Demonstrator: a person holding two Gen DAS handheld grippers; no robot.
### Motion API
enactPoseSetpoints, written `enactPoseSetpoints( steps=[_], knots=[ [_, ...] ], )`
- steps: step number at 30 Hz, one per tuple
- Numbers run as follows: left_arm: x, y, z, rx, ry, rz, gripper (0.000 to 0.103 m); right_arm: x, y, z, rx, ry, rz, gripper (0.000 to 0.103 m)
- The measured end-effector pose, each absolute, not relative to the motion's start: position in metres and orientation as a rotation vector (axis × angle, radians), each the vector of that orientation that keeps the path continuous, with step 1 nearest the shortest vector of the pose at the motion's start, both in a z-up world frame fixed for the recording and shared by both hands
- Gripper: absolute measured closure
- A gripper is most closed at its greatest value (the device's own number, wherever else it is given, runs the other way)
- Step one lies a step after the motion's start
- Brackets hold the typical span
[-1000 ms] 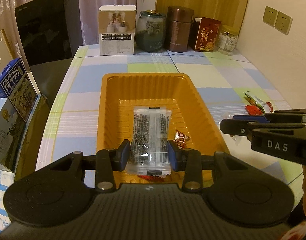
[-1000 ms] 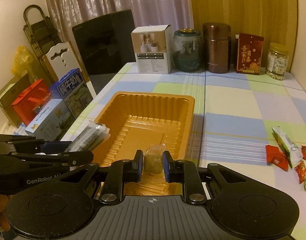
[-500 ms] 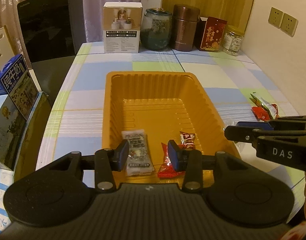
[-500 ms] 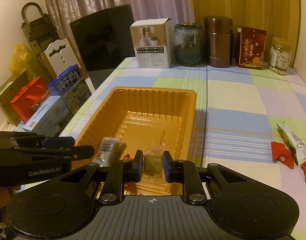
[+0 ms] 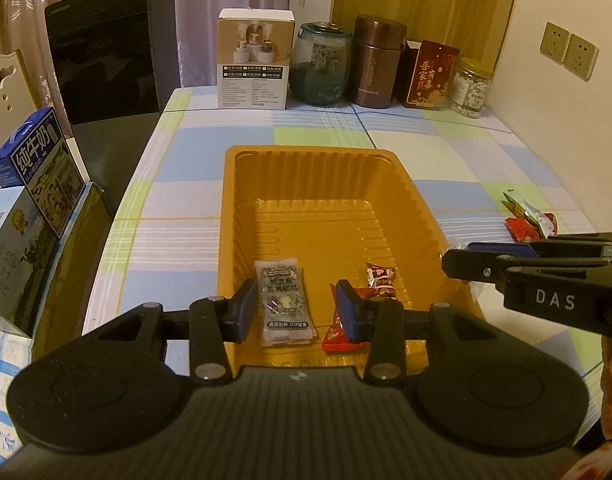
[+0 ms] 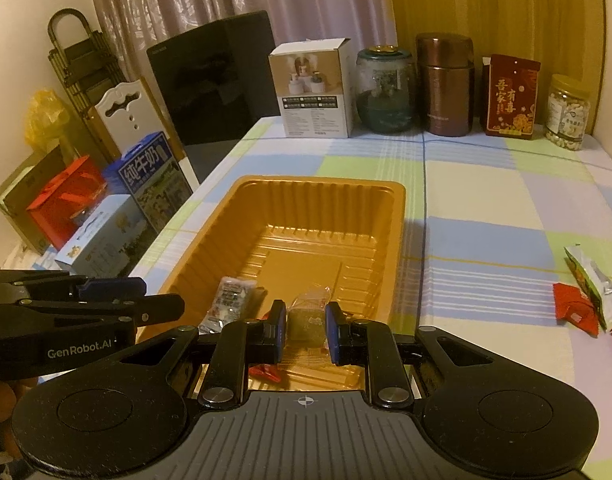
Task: Organize snacks
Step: 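Open left tool to drop seaweed packet while right tool releases square candy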
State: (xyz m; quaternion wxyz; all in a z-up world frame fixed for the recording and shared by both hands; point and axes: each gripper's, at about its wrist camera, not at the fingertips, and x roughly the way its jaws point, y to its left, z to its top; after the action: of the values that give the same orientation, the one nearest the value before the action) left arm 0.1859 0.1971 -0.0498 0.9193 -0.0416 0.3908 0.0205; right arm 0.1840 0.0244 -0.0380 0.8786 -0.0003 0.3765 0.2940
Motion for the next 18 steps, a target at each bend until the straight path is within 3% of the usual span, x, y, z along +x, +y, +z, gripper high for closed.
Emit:
enactPoseSetpoints(
  steps=[5,6,7,9,18],
  knots=[
    [0.185,0.202,-0.052,-0.095,0.807,0.050,0.061,0.191,0.023,-0.038,0.069,0.788,0.640,0.080],
    [0.185,0.202,-0.052,-0.097,0.807,0.052,0.060,0.192,0.021,-0.038,0.086,0.785,0.644,0.071],
    [0.184,0.203,-0.053,-0.098,0.808,0.054,0.060,0.192,0.020,-0.036,0.095,0.778,0.641,0.056],
    [0.183,0.203,-0.053,-0.101,0.808,0.057,0.060,0.192,0.016,-0.033,0.095,0.758,0.623,0.045],
    [0.172,0.196,-0.048,-0.115,0.800,0.054,0.055,0.181,-0.017,-0.027,0.117,0.768,0.526,0.045]
  ],
)
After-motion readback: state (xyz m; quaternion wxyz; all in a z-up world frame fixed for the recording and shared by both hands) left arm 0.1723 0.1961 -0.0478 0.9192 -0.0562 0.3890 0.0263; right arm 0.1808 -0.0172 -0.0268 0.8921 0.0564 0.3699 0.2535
